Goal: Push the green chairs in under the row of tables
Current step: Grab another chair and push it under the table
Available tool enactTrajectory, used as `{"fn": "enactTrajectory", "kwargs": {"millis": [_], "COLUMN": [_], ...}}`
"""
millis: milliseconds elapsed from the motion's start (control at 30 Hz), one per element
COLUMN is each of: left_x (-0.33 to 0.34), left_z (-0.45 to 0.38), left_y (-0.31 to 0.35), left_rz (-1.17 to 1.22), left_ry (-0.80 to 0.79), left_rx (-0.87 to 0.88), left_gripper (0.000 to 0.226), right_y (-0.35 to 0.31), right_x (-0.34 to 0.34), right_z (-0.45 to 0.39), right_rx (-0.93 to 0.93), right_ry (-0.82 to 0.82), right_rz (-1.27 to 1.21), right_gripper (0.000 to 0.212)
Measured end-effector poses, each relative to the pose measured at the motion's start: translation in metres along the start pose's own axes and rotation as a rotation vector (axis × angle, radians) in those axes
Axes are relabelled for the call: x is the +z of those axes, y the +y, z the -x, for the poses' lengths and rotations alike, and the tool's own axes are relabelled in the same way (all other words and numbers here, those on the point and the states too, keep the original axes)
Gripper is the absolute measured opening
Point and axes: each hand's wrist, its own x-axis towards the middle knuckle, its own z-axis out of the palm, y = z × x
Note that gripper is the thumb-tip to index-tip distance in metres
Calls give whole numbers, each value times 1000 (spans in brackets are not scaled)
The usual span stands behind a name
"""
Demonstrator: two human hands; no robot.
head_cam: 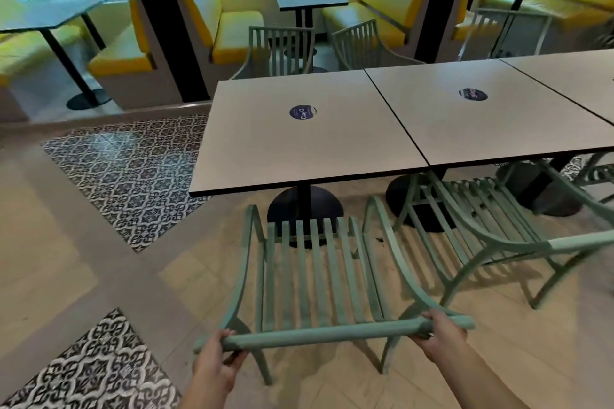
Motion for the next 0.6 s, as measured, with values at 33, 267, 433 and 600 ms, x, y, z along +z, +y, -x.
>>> {"fn": "enactTrajectory", "kwargs": {"millis": [33,267,433,600], "left_x": [8,53,80,97], "left_z": [-4,-51,-62,-68], "left_y": [8,56,72,81], "left_rz": [-3,8,2,9], "left_ry": [11,57,54,29], "left_rx": [-6,-18,-4,-16], "left_gripper": [18,22,23,20], "right_y": [-1,-8,-11,-16], "right_x": [12,80,111,130], "right_z": [-4,-25,-36,-49], "right_rx": [4,22,24,46], "right_ry": [5,-2,-16,-46], "right_rz": [2,-25,-34,-44], "right_gripper": [58,58,58,61]}}
